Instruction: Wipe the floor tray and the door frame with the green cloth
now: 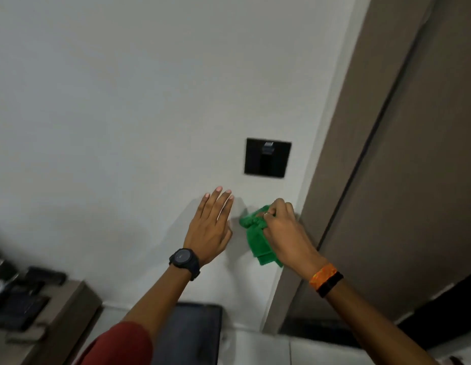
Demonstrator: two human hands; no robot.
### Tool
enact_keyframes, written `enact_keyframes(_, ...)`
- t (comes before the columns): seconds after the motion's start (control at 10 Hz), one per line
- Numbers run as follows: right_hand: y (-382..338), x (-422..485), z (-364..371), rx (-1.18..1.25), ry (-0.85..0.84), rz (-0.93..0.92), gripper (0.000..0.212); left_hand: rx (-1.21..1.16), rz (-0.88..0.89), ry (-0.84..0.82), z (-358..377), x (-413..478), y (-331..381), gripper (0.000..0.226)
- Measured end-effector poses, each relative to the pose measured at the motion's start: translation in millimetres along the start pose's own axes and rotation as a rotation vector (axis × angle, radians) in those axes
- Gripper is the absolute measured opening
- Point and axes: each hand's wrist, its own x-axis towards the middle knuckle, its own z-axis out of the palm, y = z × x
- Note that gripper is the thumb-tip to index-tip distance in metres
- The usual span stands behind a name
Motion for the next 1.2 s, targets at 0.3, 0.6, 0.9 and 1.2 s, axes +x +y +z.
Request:
enact_keyframes(0.3,-36,26,203,0.385,-0.527,0.075,0.022,-0.092,-0.265,-0.421,105,-173,-41,0.065)
enact_keyframes(0.6,-65,5,455,0.405,-1.047,0.014,0.03,-0.156,-0.333,-0.714,256,-333,-67,0.066)
enact_keyframes(0.9,-48,-21,674,0.272,-0.915,0.104,0.055,-0.208,-0.355,-0.867,410,-444,-87,0.065)
enact_keyframes(1.2,-60,-76,695,0.062,-0.405,0.004,0.072,-0.169,-0.348,-0.79,439,-446,-79,0.066)
